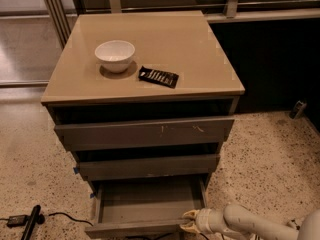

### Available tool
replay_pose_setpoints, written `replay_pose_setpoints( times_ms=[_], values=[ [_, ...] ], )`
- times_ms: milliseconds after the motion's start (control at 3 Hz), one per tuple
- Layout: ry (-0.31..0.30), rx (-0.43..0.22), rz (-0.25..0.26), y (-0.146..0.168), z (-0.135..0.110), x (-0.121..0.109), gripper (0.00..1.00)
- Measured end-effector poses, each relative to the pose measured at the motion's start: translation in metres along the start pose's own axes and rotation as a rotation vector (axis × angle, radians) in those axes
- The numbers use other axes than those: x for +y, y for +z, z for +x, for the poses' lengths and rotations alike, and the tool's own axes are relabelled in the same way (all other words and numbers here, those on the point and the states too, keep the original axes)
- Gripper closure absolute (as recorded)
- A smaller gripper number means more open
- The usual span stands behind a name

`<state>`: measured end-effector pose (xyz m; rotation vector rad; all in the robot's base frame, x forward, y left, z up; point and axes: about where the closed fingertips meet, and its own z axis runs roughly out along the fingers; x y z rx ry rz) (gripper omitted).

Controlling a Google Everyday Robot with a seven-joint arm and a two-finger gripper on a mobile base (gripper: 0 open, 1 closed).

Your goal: Open bottom drawer

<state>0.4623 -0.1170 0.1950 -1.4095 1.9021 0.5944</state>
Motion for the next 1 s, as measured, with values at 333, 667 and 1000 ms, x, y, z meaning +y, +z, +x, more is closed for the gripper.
replay_pose_setpoints(
  times_ms=[333, 667, 1000],
  values=[
    [0.0, 0.0, 0.0, 0.0, 0.0, 0.0, 0.22],
    [0.0, 0.0, 0.0, 0.0001, 0.0, 0.0001, 0.0],
    [0.0, 0.0, 0.0, 0.0001, 0.0, 0.0001, 0.0]
  ],
)
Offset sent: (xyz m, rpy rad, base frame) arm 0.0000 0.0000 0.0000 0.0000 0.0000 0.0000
